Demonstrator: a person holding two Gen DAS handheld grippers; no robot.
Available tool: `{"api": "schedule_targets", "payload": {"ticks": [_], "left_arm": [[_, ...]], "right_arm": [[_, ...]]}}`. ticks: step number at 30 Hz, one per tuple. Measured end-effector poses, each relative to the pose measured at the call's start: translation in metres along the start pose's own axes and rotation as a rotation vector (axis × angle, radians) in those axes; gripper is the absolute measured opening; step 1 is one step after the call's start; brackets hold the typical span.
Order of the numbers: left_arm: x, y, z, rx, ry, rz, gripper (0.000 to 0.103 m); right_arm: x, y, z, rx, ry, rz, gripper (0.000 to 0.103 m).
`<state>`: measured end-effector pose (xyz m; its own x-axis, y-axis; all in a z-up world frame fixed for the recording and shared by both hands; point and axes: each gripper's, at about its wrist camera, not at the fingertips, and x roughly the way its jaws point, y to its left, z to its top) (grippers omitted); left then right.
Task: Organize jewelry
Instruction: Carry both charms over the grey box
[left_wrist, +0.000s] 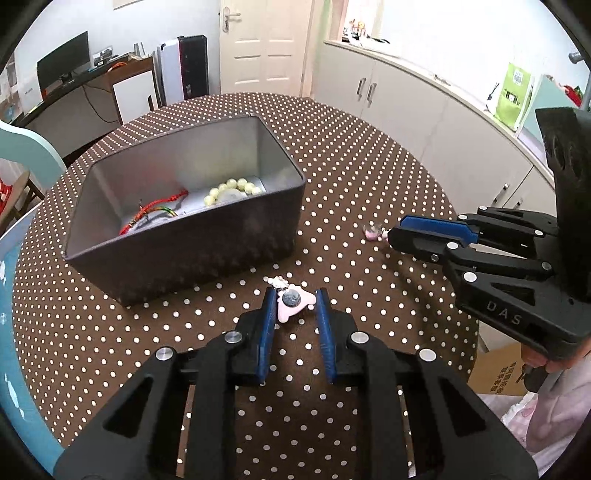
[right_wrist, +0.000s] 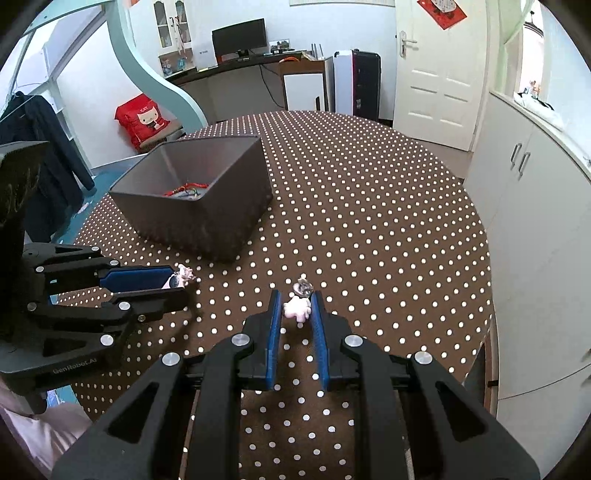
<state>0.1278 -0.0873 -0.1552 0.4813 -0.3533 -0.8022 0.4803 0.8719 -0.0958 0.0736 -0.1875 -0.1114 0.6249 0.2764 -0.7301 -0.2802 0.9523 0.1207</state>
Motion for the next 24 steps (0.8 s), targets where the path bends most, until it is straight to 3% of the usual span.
{"api": "schedule_targets", "payload": {"ticks": [15,24], "left_arm": [[-0.047,0.026,0.007,-0.085,-0.116,-0.059,0.022],[-0.073,0.041,0.022,-0.114,-0.196,-0.041,0.022]], "right_arm": [[-0.017,0.023,0.017,-0.056,-0.047,-0.025,0.015],[-0.022,0.039,0.039,-0.109,-0.085,-0.031,0.015]]}}
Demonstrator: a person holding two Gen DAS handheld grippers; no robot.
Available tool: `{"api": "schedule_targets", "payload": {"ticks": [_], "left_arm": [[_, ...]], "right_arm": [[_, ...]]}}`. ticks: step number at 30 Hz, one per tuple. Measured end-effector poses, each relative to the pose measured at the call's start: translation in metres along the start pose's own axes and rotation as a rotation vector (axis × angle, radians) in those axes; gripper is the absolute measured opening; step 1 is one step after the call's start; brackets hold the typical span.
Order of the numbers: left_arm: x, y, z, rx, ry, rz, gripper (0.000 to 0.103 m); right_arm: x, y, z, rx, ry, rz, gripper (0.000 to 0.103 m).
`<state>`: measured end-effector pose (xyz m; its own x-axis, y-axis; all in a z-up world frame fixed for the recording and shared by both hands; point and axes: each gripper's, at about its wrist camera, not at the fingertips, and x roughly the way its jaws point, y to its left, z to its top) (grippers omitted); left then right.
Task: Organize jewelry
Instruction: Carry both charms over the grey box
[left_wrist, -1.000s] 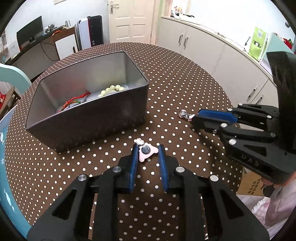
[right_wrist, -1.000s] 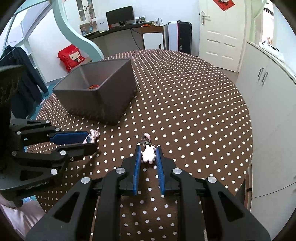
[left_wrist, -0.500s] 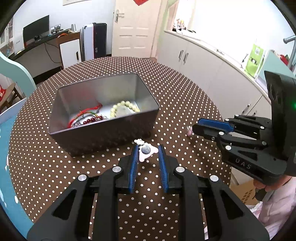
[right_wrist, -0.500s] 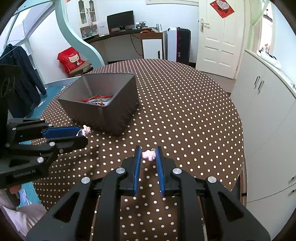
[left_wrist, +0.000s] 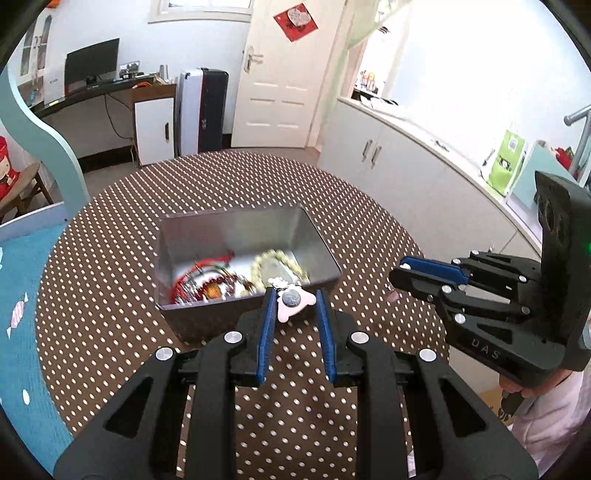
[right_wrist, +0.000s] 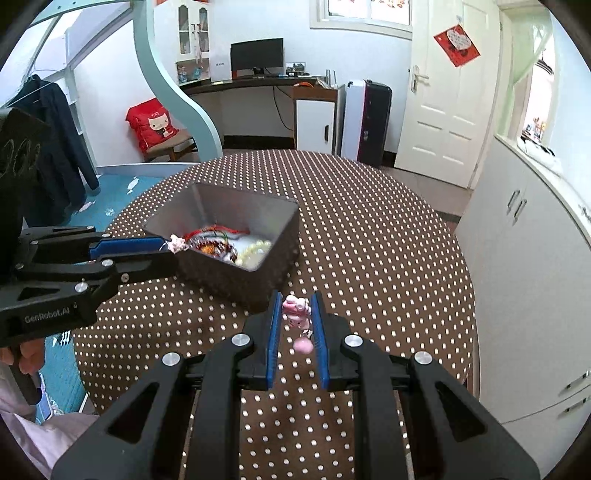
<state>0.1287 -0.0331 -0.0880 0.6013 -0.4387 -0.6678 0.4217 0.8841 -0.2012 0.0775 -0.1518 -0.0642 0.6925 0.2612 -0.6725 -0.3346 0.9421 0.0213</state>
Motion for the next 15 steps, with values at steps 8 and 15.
{"api": "schedule_targets", "payload": {"ticks": [8,15], "left_arm": [[0.003,0.025,0.023,-0.04,-0.029,0.037,0.022],[0.015,0.042,0.034,-0.059,-0.015,0.052,0.022]], "right_arm": [[0.004,0.009,0.022,-0.05,-0.024,0.006,0.014],[0.02,0.006,0.029,-0.042,-0.005,0.038,0.016]]}}
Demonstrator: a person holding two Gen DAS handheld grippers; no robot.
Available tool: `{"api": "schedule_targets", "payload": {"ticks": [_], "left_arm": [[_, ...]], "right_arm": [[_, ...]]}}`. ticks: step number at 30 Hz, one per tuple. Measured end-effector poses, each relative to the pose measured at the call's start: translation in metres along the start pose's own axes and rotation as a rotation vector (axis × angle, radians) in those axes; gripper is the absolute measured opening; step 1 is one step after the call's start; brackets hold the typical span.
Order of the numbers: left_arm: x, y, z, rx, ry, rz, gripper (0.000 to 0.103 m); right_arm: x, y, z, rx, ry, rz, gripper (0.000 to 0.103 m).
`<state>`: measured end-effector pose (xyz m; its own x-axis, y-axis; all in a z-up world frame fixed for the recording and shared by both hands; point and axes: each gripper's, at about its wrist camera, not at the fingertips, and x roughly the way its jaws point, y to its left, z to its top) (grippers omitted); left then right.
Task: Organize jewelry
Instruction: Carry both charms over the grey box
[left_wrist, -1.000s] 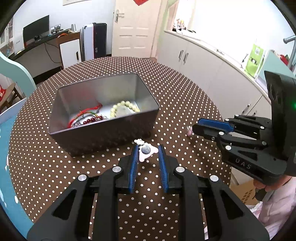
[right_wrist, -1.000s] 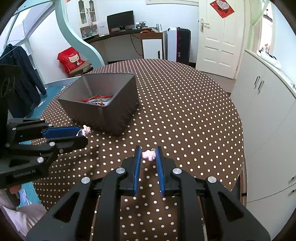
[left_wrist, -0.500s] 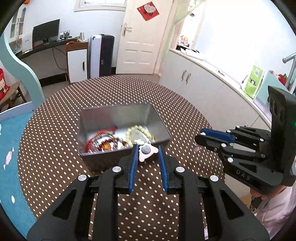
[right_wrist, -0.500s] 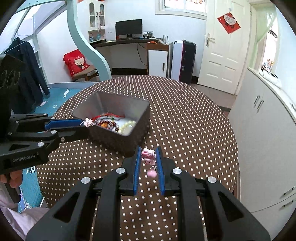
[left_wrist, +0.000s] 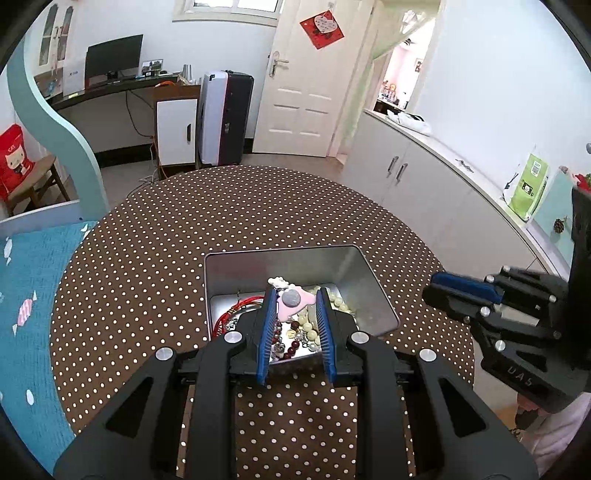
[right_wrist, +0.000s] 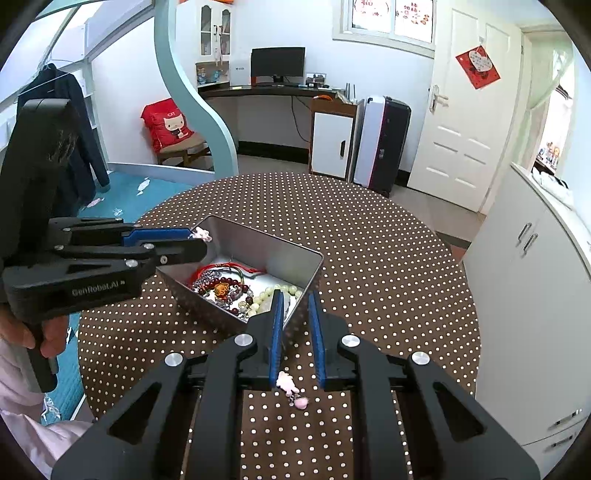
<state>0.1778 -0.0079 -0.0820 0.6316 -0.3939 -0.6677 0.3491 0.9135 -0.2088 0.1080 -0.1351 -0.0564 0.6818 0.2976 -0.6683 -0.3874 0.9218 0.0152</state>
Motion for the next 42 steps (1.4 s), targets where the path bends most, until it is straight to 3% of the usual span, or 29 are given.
{"api": "schedule_targets", "payload": {"ticks": [5,8,13,17,22,26,32,39,42], "left_arm": [[0.004,0.002,-0.002,-0.001,0.012,-0.009,0.022],[0.005,0.001,-0.005,0.003,0.021,-0.015,0.022],[0.0,-0.001,-0.01,0.009,0.02,-0.014,0.022],[-0.004,0.002,-0.014,0.008,0.018,-0.009,0.022],[-0.003,0.002,-0.014,0.004,0.021,-0.005,0.022],[-0.002,0.002,-0.012,0.007,0.016,-0.003,0.022],[0.006,0.006,-0.007,-0.01,0.023,0.004,0.022],[0.003,0.014,0.001,-0.024,0.002,0.024,0.023],[-0.001,0.02,0.0,-0.027,-0.006,0.033,0.035]], "right_arm": [[0.019,-0.002,-0.036,0.033,0.112,0.033,0.033],[0.037,-0.004,-0.05,0.046,0.18,0.02,0.033],[0.058,-0.002,-0.054,0.023,0.194,0.041,0.033],[0.058,0.004,-0.055,-0.028,0.177,0.039,0.016],[0.057,-0.004,-0.056,0.003,0.182,0.033,0.015],[0.048,-0.015,-0.044,0.031,0.15,0.005,0.015],[0.016,-0.019,-0.009,0.019,0.024,-0.017,0.015],[0.005,0.003,0.029,-0.061,-0.076,0.052,0.015],[0.012,0.009,0.039,-0.084,-0.082,0.072,0.015]]}}
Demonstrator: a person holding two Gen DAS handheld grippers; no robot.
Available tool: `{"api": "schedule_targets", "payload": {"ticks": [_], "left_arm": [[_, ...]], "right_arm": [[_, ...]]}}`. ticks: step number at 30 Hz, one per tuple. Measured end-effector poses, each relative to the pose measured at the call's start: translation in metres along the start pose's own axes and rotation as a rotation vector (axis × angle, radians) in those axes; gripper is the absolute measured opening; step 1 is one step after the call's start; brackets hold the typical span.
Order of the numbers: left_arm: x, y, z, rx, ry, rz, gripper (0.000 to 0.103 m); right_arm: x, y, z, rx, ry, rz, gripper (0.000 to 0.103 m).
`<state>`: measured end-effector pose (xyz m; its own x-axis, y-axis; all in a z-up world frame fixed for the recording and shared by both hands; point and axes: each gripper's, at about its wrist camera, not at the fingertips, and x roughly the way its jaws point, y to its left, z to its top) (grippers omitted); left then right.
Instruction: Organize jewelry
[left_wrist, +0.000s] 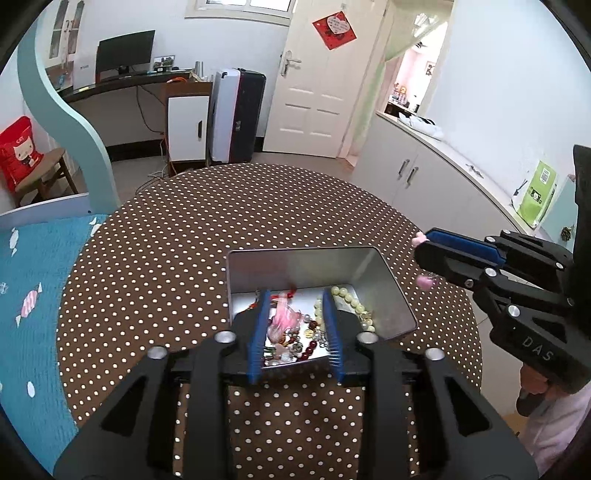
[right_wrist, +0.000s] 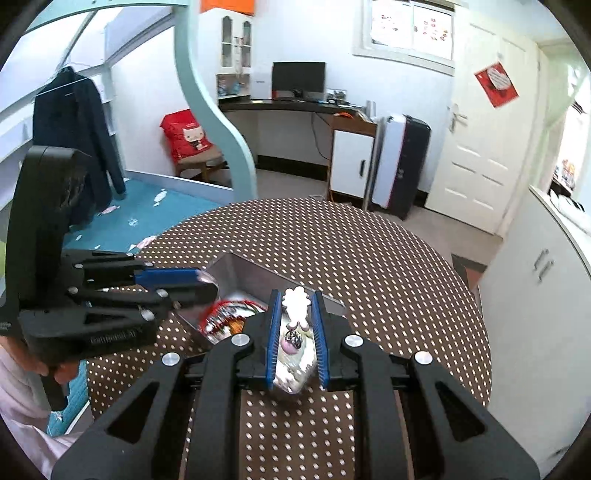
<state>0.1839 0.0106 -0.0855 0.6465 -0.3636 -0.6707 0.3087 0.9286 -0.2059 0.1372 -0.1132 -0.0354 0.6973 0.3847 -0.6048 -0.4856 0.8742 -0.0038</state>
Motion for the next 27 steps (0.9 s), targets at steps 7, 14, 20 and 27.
{"api": "schedule_targets", "payload": {"ticks": [7,14,20,27], "left_arm": [[-0.009,0.006,-0.003,-0.011,-0.015,0.029,0.055],[-0.021,-0.002,-0.005,0.003,-0.046,0.065,0.071],[-0.039,-0.016,-0.01,0.02,-0.082,0.137,0.09],[-0.066,-0.035,-0.01,0.036,-0.117,0.215,0.094]], "right_arm": [[-0.002,0.0,-0.002,0.014,-0.009,-0.008,0.04],[-0.016,-0.002,-0.011,0.052,-0.012,-0.049,0.058],[-0.034,0.004,-0.018,0.059,-0.045,-0.113,0.087],[-0.058,0.002,-0.024,0.111,-0.079,-0.187,0.095]]}}
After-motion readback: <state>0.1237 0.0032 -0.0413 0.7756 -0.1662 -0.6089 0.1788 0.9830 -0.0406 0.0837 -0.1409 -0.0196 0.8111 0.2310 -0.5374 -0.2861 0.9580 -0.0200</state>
